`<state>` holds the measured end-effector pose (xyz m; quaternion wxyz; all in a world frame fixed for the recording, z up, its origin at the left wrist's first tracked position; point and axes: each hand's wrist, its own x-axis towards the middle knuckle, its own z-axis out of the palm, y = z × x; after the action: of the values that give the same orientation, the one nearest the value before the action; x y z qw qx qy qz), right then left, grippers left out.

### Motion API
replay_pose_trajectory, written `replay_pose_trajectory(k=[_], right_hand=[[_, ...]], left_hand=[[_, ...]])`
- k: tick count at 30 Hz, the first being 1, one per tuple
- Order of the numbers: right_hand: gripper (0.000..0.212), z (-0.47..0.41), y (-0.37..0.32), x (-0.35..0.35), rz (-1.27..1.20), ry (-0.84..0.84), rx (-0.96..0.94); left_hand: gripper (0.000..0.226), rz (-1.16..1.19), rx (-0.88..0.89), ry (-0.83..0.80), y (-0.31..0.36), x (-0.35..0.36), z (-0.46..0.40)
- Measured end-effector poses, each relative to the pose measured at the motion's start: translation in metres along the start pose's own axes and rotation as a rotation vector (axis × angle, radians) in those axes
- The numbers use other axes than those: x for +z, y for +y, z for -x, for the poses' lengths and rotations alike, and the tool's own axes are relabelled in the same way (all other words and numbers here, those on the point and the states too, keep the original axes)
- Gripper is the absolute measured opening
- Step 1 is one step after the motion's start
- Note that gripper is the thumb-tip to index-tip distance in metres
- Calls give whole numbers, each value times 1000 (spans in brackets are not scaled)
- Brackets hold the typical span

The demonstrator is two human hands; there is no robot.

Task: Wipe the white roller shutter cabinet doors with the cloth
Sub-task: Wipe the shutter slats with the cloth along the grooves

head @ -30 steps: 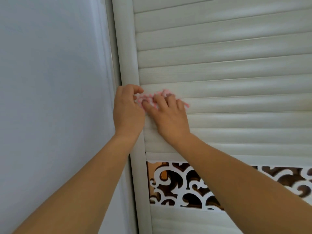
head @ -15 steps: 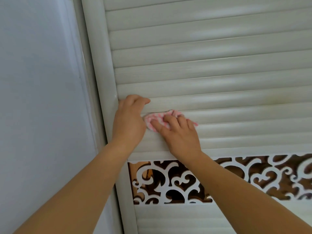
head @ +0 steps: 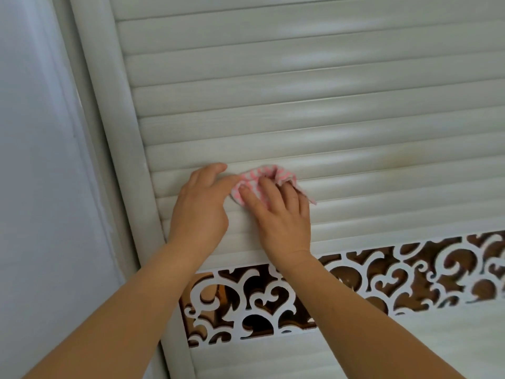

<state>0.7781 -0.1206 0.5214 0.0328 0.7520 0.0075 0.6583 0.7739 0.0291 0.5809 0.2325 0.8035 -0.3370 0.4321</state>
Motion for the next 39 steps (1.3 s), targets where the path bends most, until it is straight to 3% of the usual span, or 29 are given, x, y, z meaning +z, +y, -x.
replay_pose_trajectory(k=[5, 10, 16, 18, 21, 25, 27, 32, 36, 39], right_hand=[[48, 7, 45, -9, 80, -4, 2], [45, 16, 95, -22, 99, -41, 107], [44, -2, 103, -35, -1, 14, 683], [41, -14, 89, -33, 14, 17, 591], [49, -19, 76, -25, 69, -56, 266], [40, -20, 99, -31, 126, -48, 24], [38, -18, 121, -36, 185, -17, 40], [35, -11, 138, -36, 164, 78, 328], [41, -17, 110, -28, 118, 59, 116], [40, -20, 112, -29, 81, 101, 25]], left_hand=[[66, -35, 106, -48, 26, 20, -10], [85, -279, 22, -169, 40, 21, -6], [87, -359, -25, -63, 53, 32, -13], [87, -364, -46, -18, 59, 38, -17], [83, -351, -96, 16, 65, 43, -22], [81, -319, -82, 76, 72, 58, -26], [80, -305, -65, 89, 74, 64, -27], [80, -297, -84, 122, 79, 67, -27], [66, -290, -94, 171, 86, 75, -31], [64, -280, 3, 159, 94, 79, -34]])
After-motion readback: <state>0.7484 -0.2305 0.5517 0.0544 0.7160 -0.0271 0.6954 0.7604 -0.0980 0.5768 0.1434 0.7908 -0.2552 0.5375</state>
